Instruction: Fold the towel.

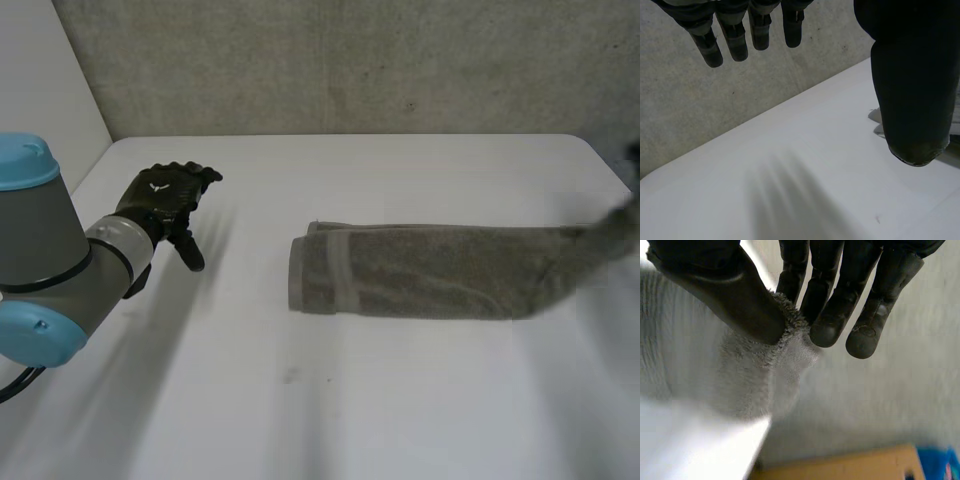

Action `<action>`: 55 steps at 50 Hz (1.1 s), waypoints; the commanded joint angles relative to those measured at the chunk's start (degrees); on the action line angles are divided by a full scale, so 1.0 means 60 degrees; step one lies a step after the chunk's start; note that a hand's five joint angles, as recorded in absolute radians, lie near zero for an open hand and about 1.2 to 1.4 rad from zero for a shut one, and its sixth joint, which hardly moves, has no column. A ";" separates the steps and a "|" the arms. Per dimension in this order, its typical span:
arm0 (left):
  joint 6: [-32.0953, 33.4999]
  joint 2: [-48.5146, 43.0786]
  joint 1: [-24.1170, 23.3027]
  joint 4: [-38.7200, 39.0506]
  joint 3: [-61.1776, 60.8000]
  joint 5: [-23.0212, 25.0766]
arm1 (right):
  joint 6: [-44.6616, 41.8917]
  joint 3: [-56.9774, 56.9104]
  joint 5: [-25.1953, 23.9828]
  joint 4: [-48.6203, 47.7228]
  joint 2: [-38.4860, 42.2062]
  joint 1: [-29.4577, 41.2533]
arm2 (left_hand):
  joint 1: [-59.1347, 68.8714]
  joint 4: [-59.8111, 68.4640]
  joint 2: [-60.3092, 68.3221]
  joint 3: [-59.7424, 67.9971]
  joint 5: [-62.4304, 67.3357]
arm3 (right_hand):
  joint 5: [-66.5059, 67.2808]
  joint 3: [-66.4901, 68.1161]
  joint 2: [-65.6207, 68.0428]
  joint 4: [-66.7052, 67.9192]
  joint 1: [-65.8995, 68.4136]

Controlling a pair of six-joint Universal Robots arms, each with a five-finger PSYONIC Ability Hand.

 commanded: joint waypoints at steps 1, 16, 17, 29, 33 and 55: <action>-0.0015 0.0011 -0.0035 0.0000 -0.0114 -0.0024 | 0.0737 -0.0484 -0.0046 -0.0432 -0.0182 0.3318 | 0.0012 0.0079 0.0089 0.0057 -0.0317 | 0.0588 0.0616 0.0795 0.0519 0.0661; -0.0015 0.0172 -0.0093 0.0322 -0.0538 -0.0024 | 0.0373 0.0219 -0.0910 -0.0976 0.2102 0.7967 | 0.0012 0.0079 0.0089 0.0057 -0.0317 | 0.0588 0.0616 0.0795 0.0519 0.0661; -0.0015 0.0172 -0.0094 0.0322 -0.0539 -0.0024 | 0.0371 0.0219 -0.0911 -0.0975 0.2104 0.7969 | 0.0012 0.0079 0.0089 0.0057 -0.0317 | 0.0588 0.0616 0.0795 0.0519 0.0661; -0.0015 0.0158 -0.0386 0.0380 -0.0364 -0.0024 | 0.1770 0.1300 -0.0808 -0.0564 0.0189 0.6787 | 0.0012 0.0079 0.0089 0.0057 -0.0317 | -1.1079 -1.1051 -1.0872 -1.1148 -1.1005; -0.0029 0.0172 -0.0548 0.0454 -0.0158 -0.0038 | 0.3403 0.1830 -0.0823 -0.0579 -0.0767 0.5874 | 0.0012 0.0079 0.0089 0.0057 -0.0317 | -1.1079 -1.1051 -1.0872 -1.1148 -1.1005; -0.0059 0.0026 -0.1441 0.0527 0.0472 -0.0126 | 0.3959 0.4278 -0.1775 -0.0799 0.0009 0.2314 | 0.0012 0.0079 0.0089 0.0057 -0.0317 | -0.1195 -0.1167 -0.0988 -0.1264 -0.1121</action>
